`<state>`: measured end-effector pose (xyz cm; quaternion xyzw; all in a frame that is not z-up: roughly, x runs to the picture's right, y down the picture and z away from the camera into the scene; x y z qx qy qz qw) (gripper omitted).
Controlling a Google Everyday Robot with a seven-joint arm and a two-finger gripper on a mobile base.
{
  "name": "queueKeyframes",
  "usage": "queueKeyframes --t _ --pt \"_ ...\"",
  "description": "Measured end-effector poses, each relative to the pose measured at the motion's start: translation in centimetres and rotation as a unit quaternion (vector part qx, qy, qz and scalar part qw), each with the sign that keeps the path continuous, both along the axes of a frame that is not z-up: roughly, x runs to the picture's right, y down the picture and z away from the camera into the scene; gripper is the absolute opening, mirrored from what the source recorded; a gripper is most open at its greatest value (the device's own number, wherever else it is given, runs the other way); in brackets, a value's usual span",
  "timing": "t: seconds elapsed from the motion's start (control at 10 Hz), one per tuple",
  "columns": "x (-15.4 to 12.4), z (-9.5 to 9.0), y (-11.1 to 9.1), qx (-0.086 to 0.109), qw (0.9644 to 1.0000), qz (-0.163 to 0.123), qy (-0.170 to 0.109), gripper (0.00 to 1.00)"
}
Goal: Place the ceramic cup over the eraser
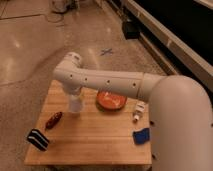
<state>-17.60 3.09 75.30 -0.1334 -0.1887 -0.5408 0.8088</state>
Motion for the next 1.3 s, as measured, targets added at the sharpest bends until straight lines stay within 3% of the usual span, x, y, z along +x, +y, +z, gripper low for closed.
queueKeyframes --t 0.4,0.8,1.3 --pt "-3.2 -5.7 1.5 0.010 0.9976 -0.055 -0.042 0.14" --pt "-7.9 -9.3 3.4 0.011 0.9888 -0.125 -0.081 0.14" --pt "-10.8 -12.7 3.9 0.021 0.9779 -0.180 -0.103 0.14"
